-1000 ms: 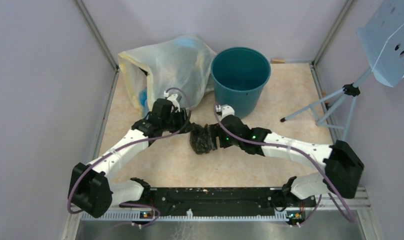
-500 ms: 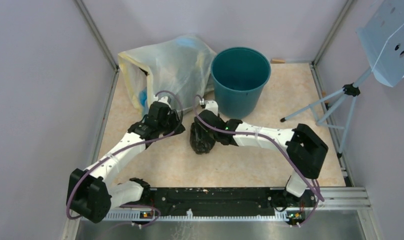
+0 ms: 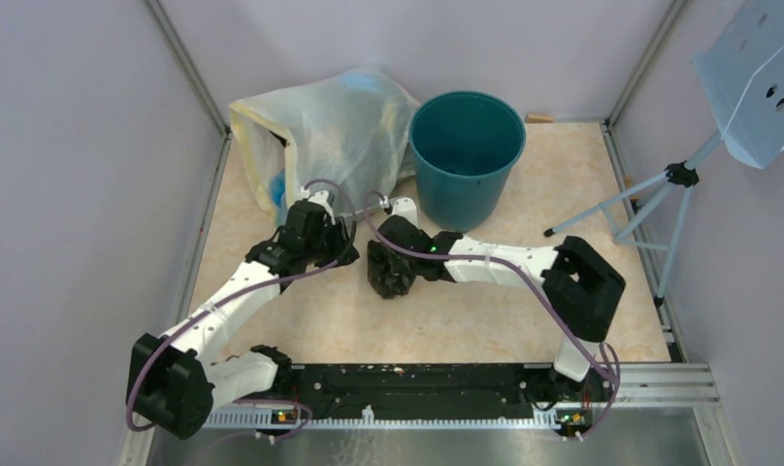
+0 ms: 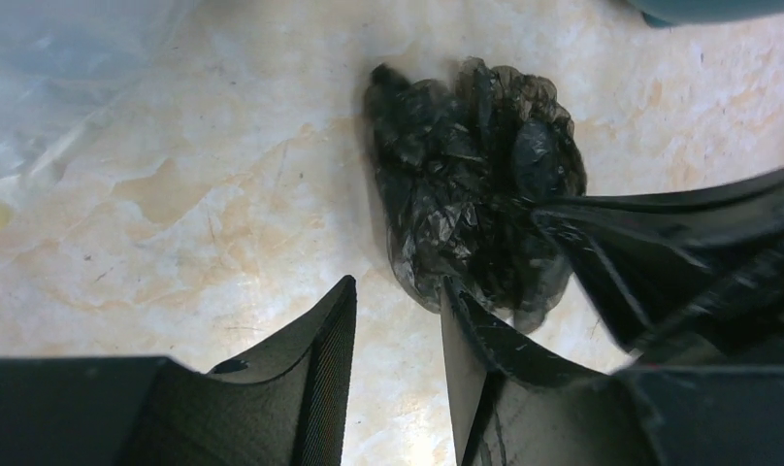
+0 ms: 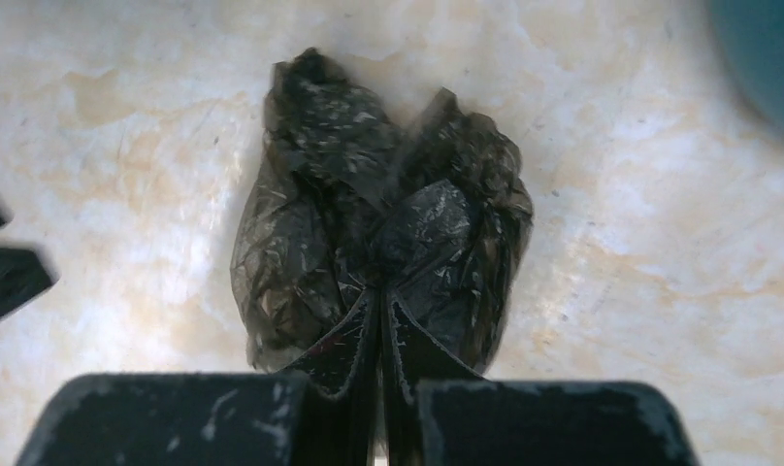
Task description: Put the trash bags into the trash bin
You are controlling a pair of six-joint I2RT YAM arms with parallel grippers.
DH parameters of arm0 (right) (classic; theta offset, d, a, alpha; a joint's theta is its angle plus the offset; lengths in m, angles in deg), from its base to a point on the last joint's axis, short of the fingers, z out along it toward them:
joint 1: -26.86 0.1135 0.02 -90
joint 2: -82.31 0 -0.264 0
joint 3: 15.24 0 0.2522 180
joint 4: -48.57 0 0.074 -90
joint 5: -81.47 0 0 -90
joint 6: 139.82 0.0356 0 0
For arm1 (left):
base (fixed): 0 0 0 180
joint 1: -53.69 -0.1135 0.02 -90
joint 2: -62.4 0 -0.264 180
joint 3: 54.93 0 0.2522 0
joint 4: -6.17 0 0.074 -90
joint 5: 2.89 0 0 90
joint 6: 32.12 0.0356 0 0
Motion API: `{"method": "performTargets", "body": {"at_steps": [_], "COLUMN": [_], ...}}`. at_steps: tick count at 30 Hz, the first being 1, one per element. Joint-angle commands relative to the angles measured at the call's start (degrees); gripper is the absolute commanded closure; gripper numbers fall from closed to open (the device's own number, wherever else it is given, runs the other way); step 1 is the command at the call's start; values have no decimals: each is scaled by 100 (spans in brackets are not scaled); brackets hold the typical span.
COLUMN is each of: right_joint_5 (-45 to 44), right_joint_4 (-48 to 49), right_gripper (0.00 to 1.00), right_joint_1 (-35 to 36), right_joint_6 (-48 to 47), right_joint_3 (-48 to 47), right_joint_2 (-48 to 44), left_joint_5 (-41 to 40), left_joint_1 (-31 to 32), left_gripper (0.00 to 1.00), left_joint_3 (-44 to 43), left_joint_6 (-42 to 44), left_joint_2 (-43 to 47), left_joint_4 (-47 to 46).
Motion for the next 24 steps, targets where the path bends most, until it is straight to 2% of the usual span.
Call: {"method": "performTargets", "body": {"at_steps": [1, 5, 9, 14, 18, 24], "right_joint_5": [685, 1145, 1379, 1675, 1712, 2283], "right_joint_4": [576, 676, 791, 919, 948, 1055], "right_gripper": [100, 100, 100, 100, 100, 100], "right_joint_1": [-18, -18, -16, -18, -69, -266], "right_joint_6": [-1453, -1801, -1854, -1857, -1626, -1419], "right_joint_3": [453, 1020, 1351, 1522, 1512, 1458], "right_joint_2": [-1331, -2214, -2748, -3089, -3272, -3484], "left_joint_5": [625, 1569, 1536, 2368, 2145, 2224], "left_joint_1": [-36, -45, -54, -61, -63, -76], "left_gripper": [56, 47, 36, 12, 9, 4], "left_joint_3": [-300, -289, 59, 568, 606, 884], "left_joint_6": [670, 1096, 1173, 1118, 1035, 754], "left_joint_2": [-237, -236, 87, 552, 912, 1827], "left_joint_4": [-233, -374, -375, -824, -526, -461]}}
